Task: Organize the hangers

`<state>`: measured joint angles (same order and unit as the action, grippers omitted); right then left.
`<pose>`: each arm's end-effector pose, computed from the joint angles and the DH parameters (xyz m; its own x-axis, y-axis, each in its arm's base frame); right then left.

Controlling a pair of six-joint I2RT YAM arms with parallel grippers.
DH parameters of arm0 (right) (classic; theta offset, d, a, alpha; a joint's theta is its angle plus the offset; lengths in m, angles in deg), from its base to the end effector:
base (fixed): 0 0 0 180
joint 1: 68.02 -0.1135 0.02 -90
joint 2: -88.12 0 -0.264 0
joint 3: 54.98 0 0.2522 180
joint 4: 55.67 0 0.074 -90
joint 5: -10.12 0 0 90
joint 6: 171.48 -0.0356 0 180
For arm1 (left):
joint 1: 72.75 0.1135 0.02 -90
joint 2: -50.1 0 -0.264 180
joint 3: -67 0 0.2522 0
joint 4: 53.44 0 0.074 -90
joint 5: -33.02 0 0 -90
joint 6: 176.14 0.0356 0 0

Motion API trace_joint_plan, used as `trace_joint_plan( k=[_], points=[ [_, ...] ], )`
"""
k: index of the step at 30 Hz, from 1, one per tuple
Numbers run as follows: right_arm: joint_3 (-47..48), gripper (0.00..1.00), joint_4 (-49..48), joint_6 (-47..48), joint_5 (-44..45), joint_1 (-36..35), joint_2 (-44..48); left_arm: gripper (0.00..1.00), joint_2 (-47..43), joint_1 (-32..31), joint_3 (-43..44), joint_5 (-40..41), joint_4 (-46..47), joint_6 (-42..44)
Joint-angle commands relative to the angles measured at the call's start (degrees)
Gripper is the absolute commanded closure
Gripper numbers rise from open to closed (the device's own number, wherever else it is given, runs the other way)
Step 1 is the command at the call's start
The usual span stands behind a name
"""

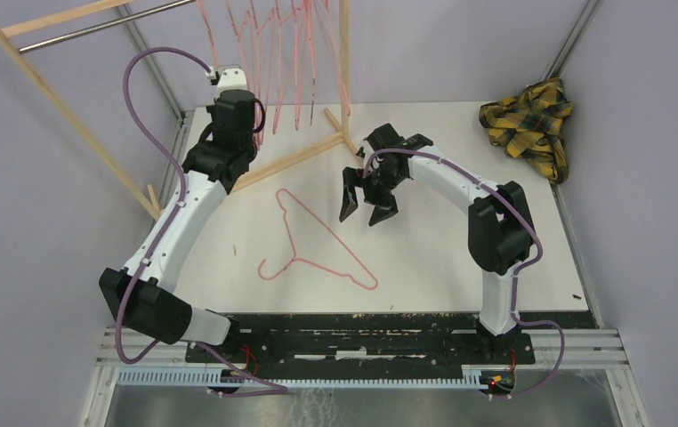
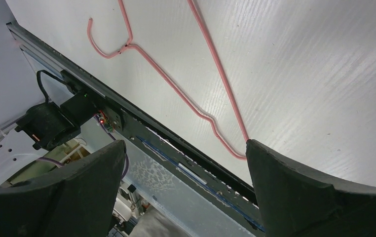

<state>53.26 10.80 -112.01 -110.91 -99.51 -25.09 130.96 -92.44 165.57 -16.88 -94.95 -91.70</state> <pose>0.3388 0.2291 0.2352 -0.9948 -0.0989 -0.0259 -0.0954 0.8071 0.5826 0.3005 -0.0832 0.4100 -0.3494 0.0463 -0.9358 -0.3326 0.9276 0.1701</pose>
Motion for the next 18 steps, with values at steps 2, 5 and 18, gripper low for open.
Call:
trace_joint_plan(
  k=[2, 5, 18],
  points=[
    [-0.92, 0.00, -0.76, 2.59, -0.63, 0.20, 2.97, 0.79, -1.83, 0.09, 1.03, -7.60, -4.52, -2.48],
    [-4.27, 0.00, -4.89, 0.43, -5.08, 0.76, 4.08, 0.57, -4.43, 0.13, -0.25, -13.37, -3.96, -2.75],
    [-4.03, 0.00, -2.67, 6.65, -2.32, -1.43, 4.31, 0.09, -19.05, 0.17, -19.52, -34.41, -2.23, -11.06]
  ],
)
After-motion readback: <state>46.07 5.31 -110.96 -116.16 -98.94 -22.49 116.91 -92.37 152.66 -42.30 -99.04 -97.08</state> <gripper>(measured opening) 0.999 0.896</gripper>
